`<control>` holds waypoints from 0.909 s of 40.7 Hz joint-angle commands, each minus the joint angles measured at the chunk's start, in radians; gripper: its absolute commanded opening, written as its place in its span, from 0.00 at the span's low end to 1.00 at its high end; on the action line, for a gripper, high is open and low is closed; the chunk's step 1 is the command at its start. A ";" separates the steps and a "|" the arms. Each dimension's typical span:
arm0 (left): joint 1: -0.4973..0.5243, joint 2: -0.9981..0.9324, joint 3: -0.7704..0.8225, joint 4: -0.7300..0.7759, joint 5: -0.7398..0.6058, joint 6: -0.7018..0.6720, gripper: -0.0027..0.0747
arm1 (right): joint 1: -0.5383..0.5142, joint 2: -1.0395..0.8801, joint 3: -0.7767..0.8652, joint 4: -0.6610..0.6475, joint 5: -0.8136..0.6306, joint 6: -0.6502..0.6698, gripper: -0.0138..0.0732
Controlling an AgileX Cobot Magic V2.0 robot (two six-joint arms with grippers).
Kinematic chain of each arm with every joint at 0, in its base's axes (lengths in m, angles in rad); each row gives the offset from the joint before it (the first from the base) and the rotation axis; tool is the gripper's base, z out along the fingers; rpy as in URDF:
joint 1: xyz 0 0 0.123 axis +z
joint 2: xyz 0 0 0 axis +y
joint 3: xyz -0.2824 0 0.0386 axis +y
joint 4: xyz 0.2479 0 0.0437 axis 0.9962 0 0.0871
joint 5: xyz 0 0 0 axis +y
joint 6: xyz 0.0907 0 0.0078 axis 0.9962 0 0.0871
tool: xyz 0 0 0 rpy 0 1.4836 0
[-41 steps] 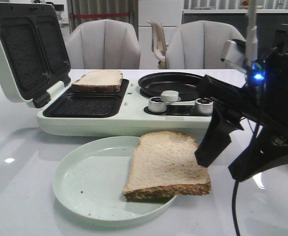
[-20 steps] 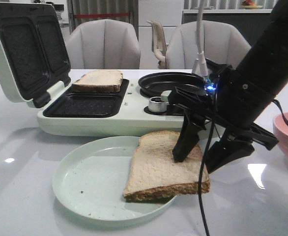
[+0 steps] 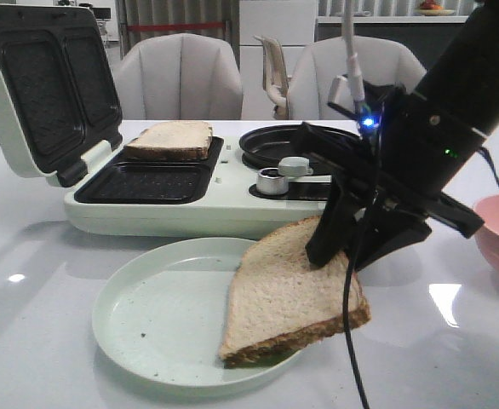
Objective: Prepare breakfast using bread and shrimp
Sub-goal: 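Grasp the remaining bread slice on the plate with the right gripper, then carry the bread slice onto the sandwich maker plate and release it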
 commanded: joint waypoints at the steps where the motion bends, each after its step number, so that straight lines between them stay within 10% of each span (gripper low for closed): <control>1: -0.007 -0.004 -0.033 0.015 -0.068 0.001 0.62 | 0.000 -0.122 -0.023 0.020 0.045 -0.014 0.20; 16: -0.007 -0.004 -0.033 0.019 -0.068 0.001 0.62 | 0.064 -0.229 -0.123 0.137 -0.114 -0.084 0.20; 37: -0.007 -0.004 -0.033 0.034 -0.068 0.001 0.62 | 0.106 0.216 -0.582 0.334 -0.173 -0.095 0.20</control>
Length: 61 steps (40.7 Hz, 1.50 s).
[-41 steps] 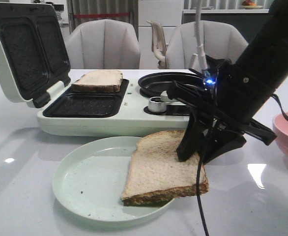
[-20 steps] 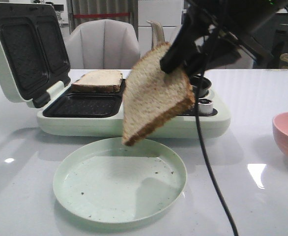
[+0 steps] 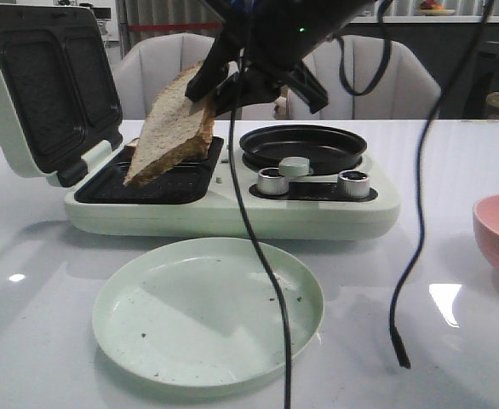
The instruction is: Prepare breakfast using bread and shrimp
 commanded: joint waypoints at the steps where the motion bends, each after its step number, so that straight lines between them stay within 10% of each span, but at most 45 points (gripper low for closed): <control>1: -0.007 -0.004 -0.033 0.014 -0.068 0.000 0.63 | 0.006 0.028 -0.126 0.069 -0.007 -0.014 0.20; 7: -0.007 -0.004 -0.033 0.027 -0.068 0.000 0.62 | 0.008 0.141 -0.265 0.086 0.044 -0.014 0.23; 20: -0.007 -0.004 -0.033 0.041 -0.068 0.000 0.62 | 0.004 0.219 -0.362 0.100 0.081 -0.014 0.75; 41: -0.007 -0.004 -0.033 0.044 -0.068 0.000 0.62 | -0.041 -0.068 -0.308 -0.357 0.294 0.055 0.75; 50: -0.007 -0.004 -0.033 0.044 -0.068 0.000 0.62 | -0.041 -0.352 -0.089 -0.745 0.298 0.254 0.75; 61: -0.007 -0.004 -0.033 0.078 -0.068 0.000 0.62 | -0.041 -0.744 0.293 -0.910 0.248 0.312 0.75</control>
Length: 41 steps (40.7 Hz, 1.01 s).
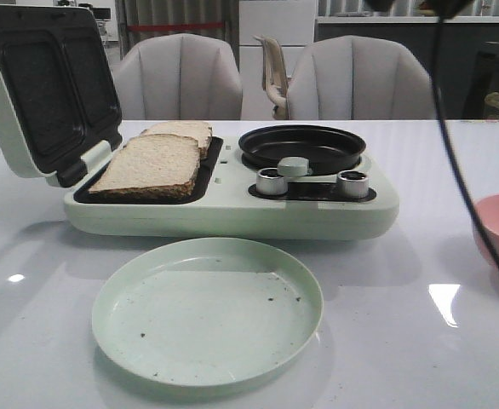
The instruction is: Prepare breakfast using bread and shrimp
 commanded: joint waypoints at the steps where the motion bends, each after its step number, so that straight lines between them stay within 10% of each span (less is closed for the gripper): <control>1: -0.007 -0.004 -0.033 0.029 -0.068 0.000 0.62 | -0.005 -0.172 0.095 -0.034 -0.072 0.009 0.75; 27: -0.007 0.019 -0.033 0.029 -0.069 0.000 0.62 | -0.005 -0.695 0.554 -0.040 -0.100 0.009 0.75; 41: -0.007 0.224 -0.187 0.109 0.114 0.000 0.23 | -0.005 -0.695 0.554 -0.040 -0.094 0.009 0.75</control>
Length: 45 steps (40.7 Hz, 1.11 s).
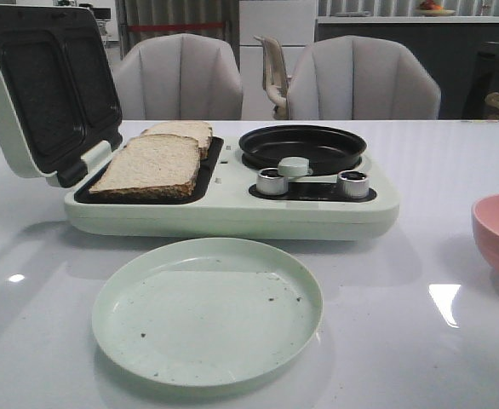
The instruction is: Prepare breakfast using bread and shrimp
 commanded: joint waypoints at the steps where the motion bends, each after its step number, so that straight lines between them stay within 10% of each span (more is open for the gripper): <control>1: -0.007 0.064 -0.085 0.082 -0.019 -0.001 0.20 | -0.005 -0.002 -0.026 -0.005 -0.055 0.001 0.75; 9: 0.082 0.212 -0.193 0.212 0.060 -0.001 0.17 | -0.005 -0.002 -0.026 -0.005 -0.055 0.001 0.75; 19: 0.442 0.343 -0.313 0.178 0.071 0.004 0.17 | -0.005 -0.002 -0.026 -0.005 -0.055 0.001 0.75; 32: 0.908 0.512 -0.491 -0.456 -0.104 0.377 0.17 | -0.005 -0.002 -0.026 -0.005 -0.055 0.001 0.75; 45: 0.969 0.740 -0.653 -0.664 -0.212 0.400 0.17 | -0.005 -0.002 -0.026 -0.005 -0.055 0.001 0.75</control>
